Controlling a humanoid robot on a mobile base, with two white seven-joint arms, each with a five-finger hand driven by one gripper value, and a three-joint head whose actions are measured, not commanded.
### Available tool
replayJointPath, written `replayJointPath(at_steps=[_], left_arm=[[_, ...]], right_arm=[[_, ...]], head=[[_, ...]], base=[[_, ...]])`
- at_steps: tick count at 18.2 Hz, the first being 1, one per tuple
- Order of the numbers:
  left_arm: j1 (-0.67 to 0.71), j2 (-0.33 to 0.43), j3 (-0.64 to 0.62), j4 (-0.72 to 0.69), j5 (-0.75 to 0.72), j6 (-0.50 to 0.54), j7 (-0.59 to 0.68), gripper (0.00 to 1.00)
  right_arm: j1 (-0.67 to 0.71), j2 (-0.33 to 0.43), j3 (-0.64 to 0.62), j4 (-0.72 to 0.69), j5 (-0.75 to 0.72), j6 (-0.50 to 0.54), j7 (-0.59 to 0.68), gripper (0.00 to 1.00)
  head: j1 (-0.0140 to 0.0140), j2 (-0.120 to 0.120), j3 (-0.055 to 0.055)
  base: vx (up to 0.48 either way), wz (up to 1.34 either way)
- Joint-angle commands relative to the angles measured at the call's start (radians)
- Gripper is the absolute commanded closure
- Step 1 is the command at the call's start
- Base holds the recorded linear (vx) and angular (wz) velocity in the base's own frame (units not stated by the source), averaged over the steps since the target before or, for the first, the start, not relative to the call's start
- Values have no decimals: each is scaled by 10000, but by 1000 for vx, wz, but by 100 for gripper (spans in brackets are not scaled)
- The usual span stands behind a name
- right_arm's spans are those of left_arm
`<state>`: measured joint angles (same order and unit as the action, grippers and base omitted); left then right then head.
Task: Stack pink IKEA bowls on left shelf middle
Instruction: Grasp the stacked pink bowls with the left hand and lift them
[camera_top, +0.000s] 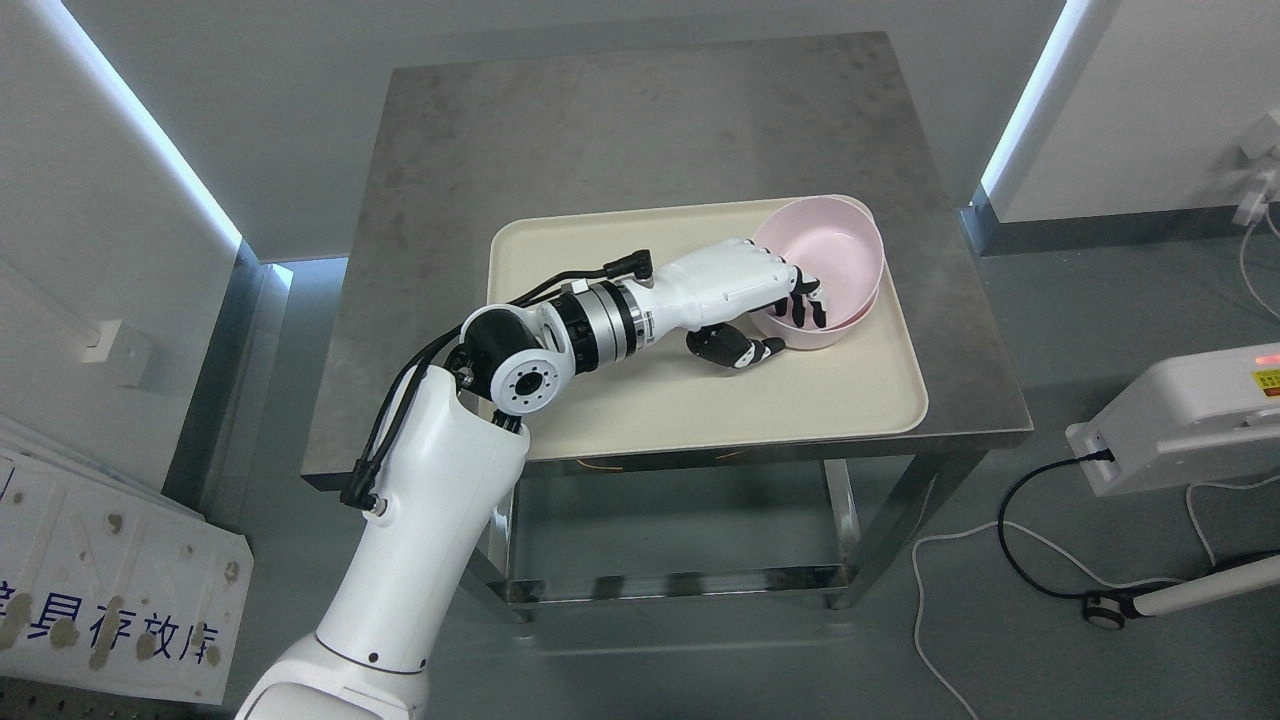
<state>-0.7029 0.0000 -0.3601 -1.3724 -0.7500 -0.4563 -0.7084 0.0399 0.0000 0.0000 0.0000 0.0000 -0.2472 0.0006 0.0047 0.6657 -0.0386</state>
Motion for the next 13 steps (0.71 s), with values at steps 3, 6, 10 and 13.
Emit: replayJointPath(at_steps=[3, 6, 10, 13], left_arm=[[-43, 175, 1742, -127, 1469, -834, -79, 90], [80, 175, 2556, -510, 2313, -1280, -126, 90], [584, 175, 3309, -1307, 2959, -1465, -432, 89], [1106, 175, 3341, -1737, 3281, -1496, -433, 89]], right_arm=[[0, -175, -46, -175, -15, 2, -6, 0], [0, -175, -46, -175, -15, 2, -6, 0], [0, -175, -46, -175, -15, 2, -6, 0], [0, -175, -46, -175, -15, 2, -6, 0]], head=[[0, 0, 0], [0, 0, 0], [0, 0, 0], [0, 0, 0]], base=[[0, 0], [0, 0], [0, 0], [0, 0]])
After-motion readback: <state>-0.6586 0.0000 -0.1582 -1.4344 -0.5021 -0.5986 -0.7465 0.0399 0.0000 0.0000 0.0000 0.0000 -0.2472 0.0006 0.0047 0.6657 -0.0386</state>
